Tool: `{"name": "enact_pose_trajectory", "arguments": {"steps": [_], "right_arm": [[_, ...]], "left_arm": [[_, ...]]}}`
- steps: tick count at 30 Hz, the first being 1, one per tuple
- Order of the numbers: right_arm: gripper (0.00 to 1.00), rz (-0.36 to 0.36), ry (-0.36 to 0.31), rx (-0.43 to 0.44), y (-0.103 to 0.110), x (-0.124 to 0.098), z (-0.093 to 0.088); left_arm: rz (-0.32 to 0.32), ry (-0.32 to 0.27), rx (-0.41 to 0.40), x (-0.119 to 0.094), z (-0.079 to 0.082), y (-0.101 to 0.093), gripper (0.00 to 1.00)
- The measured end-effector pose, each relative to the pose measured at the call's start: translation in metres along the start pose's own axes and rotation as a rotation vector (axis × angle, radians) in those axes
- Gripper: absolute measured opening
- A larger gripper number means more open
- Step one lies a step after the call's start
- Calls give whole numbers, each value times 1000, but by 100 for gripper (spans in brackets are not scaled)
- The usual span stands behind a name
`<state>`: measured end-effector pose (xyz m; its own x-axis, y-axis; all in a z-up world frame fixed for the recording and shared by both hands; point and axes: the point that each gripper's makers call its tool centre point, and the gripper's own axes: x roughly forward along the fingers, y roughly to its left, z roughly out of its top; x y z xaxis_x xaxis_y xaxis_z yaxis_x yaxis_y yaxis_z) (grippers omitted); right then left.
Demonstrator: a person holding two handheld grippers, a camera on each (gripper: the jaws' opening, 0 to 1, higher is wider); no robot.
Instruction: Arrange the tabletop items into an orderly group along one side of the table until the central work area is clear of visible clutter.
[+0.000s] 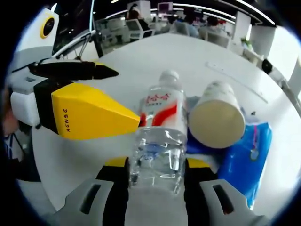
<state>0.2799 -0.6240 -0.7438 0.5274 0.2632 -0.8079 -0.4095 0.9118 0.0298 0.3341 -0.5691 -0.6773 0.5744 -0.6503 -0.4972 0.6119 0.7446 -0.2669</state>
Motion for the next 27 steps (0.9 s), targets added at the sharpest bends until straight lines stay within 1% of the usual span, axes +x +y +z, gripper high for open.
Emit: {"name": "enact_pose_trajectory", "arguments": {"steps": [11,17,21,24,27], "right_arm": [[42,-2,-6,-5,0,0,0],[42,-3,-11,-7,0,0,0],[42,-3,-20,-9,0,0,0],[42,-3,-22,-13,0,0,0],[42,-4,-22,-17,0,0,0]], "left_arm": [[-4,1,-38,7,-1,4,79],[-16,-5,-74,11,-1,6,78],[-24,-7,-100,17,-1,8,77],[-43,-14,-131,20,0,6,77],[-45,-16,-140,21,2,3,77]]}}
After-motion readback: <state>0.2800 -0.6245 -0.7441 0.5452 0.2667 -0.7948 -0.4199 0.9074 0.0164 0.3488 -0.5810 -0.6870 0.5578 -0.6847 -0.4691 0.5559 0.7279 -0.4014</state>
